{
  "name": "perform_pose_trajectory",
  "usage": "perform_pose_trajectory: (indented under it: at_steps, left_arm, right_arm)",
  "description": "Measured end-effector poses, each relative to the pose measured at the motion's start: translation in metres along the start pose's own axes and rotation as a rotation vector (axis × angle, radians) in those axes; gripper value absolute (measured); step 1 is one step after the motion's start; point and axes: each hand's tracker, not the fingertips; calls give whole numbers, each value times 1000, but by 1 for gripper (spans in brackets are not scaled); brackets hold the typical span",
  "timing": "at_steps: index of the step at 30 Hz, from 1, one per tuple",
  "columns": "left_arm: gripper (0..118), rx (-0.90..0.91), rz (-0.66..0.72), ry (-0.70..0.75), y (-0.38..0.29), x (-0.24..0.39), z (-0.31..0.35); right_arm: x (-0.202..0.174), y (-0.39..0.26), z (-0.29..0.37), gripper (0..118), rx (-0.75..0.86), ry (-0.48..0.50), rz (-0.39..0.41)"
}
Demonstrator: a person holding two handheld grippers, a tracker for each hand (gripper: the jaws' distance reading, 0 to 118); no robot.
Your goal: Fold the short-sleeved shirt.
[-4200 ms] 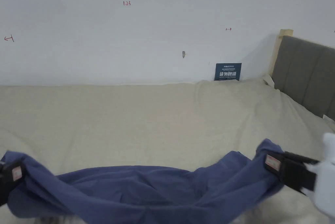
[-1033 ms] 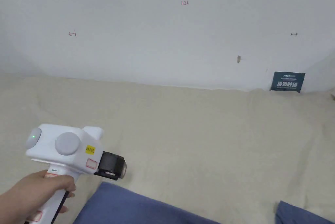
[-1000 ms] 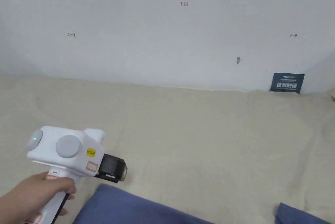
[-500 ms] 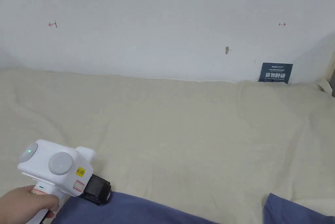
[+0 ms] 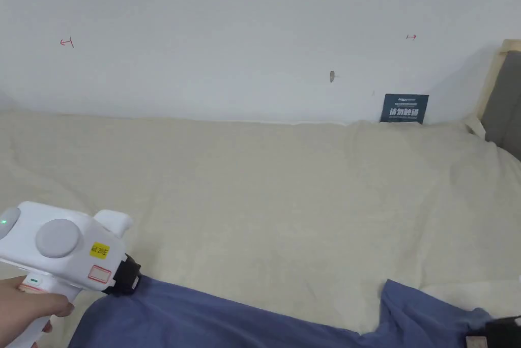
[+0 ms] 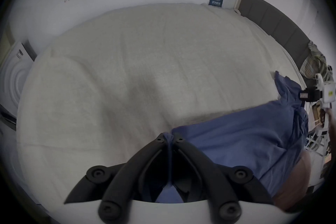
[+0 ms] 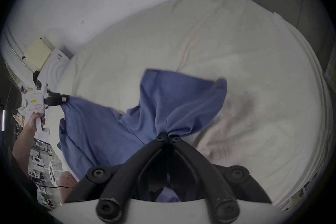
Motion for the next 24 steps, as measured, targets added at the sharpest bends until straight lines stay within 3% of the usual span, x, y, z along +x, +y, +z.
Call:
perform_pose_trajectory:
  at_steps: [9, 15, 19, 22, 24]
  left_arm:
    - [3, 202, 11, 2, -3, -5, 108]
    - [3, 412, 18, 4, -20, 26, 207]
    - [3, 468, 8, 5, -12, 22, 259]
    - [3, 506, -12, 40, 1, 26, 284]
    - [3, 535, -19, 71, 13, 28, 297]
  right_arm:
    - [-17, 6, 95, 0, 153, 63, -16]
    - [-35, 25, 173, 0, 289, 112, 11]
    - [-59, 57, 225, 0, 362, 109, 46]
    - [-88, 87, 256, 0, 440, 0, 131]
    - [-99, 111, 268, 0, 444, 26, 131]
